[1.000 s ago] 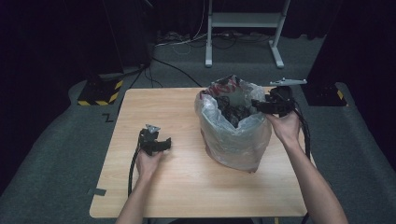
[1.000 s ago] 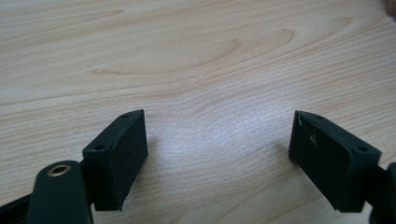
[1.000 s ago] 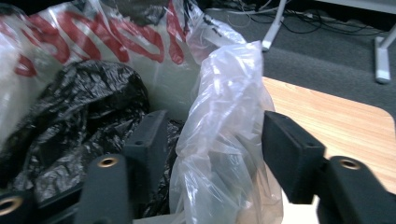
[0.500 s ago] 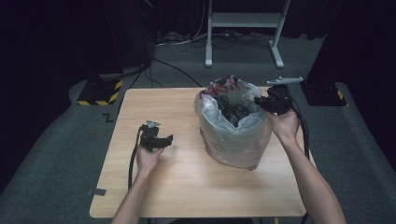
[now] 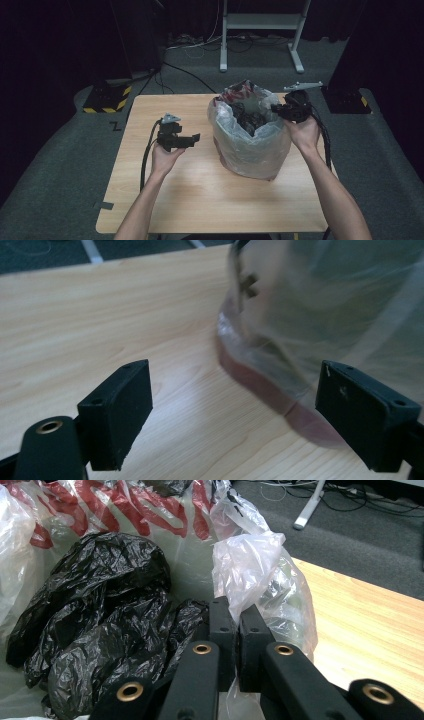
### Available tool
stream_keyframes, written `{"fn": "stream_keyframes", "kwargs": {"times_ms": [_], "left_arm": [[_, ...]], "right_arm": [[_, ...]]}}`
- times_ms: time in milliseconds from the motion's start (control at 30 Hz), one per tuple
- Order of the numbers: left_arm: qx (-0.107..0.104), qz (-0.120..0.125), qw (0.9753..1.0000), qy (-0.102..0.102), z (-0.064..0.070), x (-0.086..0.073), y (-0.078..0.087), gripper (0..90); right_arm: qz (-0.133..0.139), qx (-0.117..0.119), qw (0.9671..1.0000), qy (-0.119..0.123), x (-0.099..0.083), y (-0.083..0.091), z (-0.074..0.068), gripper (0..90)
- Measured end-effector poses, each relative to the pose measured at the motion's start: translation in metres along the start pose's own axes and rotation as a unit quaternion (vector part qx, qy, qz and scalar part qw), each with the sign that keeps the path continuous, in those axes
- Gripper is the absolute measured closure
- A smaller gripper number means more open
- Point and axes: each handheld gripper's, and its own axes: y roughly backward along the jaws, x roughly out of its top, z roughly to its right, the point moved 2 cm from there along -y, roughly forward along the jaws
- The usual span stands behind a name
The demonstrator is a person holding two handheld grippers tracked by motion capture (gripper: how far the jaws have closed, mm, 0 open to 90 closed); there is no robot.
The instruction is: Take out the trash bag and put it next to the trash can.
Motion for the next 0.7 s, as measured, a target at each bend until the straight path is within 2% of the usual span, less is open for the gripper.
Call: {"fn": "stream_keyframes", "kwargs": {"times_ms": [133,267,333,367,433,700], "left_arm": [[-0.02,0.004,0.9997,-0.015,0.01,0.017,0.003,14.5],[-0.038,0.006,0.9991,-0.014,0.018,0.032,0.002,14.5],[-0.037,0.008,0.9991,-0.017,0.02,0.035,0.002,15.2],[-0.028,0.009,0.9992,-0.026,0.024,0.041,0.002,15.3],[-0.028,0.005,0.9991,-0.032,0.027,0.047,0.001,15.3],[-0.049,-0.001,0.9982,-0.035,0.039,0.067,-0.005,14.4]], "right_arm": [[-0.004,0.002,1.0,-0.002,0.0,-0.001,0.0,87.6],[-0.004,0.003,1.0,-0.003,0.0,-0.001,0.0,87.6],[-0.005,0.003,1.0,-0.003,0.0,-0.001,0.0,87.7],[-0.005,0.003,1.0,-0.003,0.0,-0.001,0.0,87.6],[-0.005,0.003,1.0,-0.004,0.0,-0.001,0.0,87.6],[-0.006,0.004,1.0,-0.006,0.0,-0.002,0.0,87.6]]}}
